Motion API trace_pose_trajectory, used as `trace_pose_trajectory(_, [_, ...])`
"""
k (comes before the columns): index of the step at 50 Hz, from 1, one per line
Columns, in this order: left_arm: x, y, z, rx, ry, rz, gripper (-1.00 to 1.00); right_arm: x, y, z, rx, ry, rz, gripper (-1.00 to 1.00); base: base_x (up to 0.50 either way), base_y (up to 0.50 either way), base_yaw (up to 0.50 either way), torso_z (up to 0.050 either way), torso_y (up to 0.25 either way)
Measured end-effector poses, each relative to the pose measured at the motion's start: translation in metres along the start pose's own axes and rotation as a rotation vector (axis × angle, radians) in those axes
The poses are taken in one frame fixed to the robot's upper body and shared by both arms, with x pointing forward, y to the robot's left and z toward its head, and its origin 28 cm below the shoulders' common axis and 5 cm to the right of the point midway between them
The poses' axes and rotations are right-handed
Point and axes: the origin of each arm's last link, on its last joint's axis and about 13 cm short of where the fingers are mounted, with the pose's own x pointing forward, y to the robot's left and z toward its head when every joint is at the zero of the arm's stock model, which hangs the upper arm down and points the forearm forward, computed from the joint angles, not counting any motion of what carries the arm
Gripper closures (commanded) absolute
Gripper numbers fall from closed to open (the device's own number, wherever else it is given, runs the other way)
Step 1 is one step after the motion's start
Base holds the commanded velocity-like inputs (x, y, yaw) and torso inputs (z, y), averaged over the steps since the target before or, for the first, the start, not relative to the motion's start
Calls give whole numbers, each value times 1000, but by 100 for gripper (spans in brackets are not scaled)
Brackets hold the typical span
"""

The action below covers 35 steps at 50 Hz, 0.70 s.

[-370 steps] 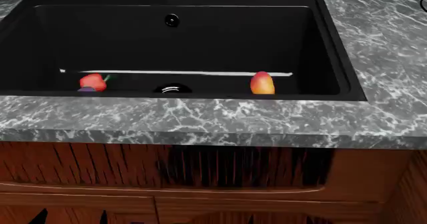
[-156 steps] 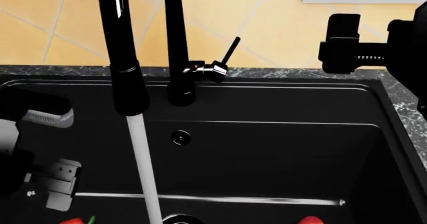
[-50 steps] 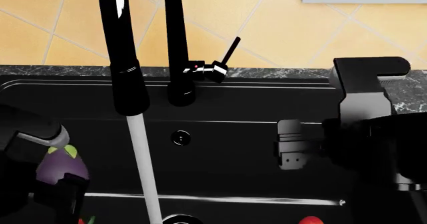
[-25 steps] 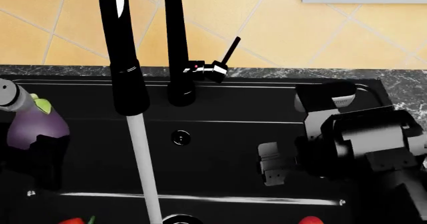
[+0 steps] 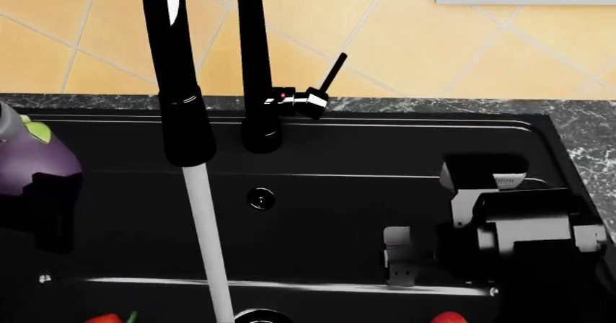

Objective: Pick the eggplants and mangos from the sink and place them in one bowl. Place the bell pepper in the other bowl. Then turn off the sink faucet.

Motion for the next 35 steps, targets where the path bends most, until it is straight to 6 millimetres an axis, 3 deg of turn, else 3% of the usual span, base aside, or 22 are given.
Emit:
trace_pose_trajectory(23, [2,5,1,-54,-10,30,100,5,-4,-11,30,45,-56,-100,0,0,0,0,0])
trace_pose_trajectory(35, [2,7,4,-67,-52,56,100,5,-3,-11,26,49,-69,-100,0,0,0,0,-147])
